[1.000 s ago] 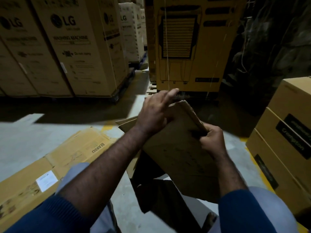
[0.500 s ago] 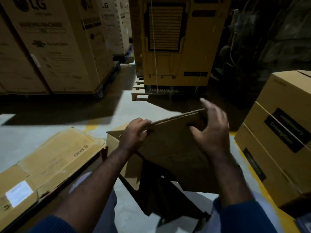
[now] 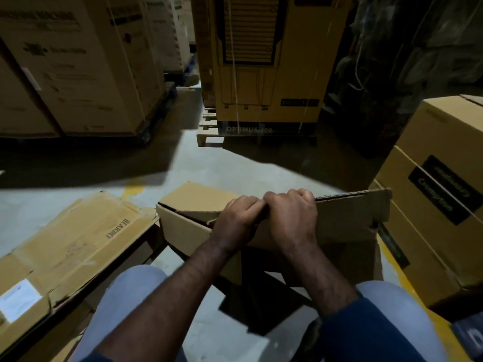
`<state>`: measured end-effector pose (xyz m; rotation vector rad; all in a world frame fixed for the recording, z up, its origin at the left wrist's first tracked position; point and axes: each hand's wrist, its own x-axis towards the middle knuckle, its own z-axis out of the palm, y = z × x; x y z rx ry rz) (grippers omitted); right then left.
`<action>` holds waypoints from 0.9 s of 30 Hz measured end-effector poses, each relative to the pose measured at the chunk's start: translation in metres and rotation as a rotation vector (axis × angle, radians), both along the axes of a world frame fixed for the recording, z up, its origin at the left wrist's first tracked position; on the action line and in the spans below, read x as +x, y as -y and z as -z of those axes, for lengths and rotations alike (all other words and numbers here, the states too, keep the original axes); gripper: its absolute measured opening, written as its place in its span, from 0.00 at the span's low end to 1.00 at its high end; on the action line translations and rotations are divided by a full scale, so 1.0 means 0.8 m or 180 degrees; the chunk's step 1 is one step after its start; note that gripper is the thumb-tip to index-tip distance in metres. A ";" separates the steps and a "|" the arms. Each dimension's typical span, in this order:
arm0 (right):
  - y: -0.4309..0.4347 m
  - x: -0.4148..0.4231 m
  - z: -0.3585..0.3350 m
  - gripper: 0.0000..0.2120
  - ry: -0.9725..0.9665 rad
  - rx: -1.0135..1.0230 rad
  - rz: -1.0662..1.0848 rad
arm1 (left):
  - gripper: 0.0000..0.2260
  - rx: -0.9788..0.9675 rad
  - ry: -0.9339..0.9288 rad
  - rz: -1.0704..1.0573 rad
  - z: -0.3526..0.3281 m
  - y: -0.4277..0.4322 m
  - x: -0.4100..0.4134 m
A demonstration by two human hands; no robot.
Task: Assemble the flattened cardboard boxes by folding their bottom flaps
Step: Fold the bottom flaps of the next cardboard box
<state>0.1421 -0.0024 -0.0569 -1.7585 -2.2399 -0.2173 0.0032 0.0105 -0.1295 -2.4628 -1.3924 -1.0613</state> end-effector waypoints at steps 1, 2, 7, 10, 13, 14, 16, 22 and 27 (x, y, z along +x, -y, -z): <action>-0.003 0.009 -0.001 0.10 -0.0016 0.0012 0.0064 | 0.17 -0.0200 -0.0096 -0.0049 0.002 -0.003 -0.010; -0.006 0.020 0.000 0.11 -0.0059 0.0024 0.0143 | 0.21 -0.0432 -0.0142 -0.0215 0.002 -0.004 -0.022; -0.020 0.077 -0.005 0.20 -0.0574 0.0225 0.0367 | 0.15 -0.0920 0.0061 -0.1076 0.005 -0.017 -0.083; -0.025 0.096 -0.002 0.20 -0.0724 0.0232 0.0381 | 0.11 -0.0914 0.0316 -0.1298 0.005 -0.023 -0.083; -0.034 0.109 0.004 0.18 -0.0697 0.0028 0.0548 | 0.09 -0.0909 0.0392 -0.1208 0.008 -0.025 -0.067; -0.037 0.112 0.007 0.17 -0.0704 0.0003 0.0591 | 0.10 -0.0882 0.0374 -0.1106 0.008 -0.025 -0.062; -0.042 0.115 0.013 0.16 -0.0743 -0.0024 0.0662 | 0.16 -0.0993 0.0250 -0.0859 0.008 -0.025 -0.054; -0.042 0.116 0.014 0.14 -0.0668 -0.0016 0.0696 | 0.10 -0.0841 0.0564 -0.0979 0.016 -0.032 -0.028; -0.034 0.084 0.003 0.10 0.0025 -0.0007 0.0243 | 0.07 -0.0636 0.0728 -0.0649 0.010 -0.035 -0.021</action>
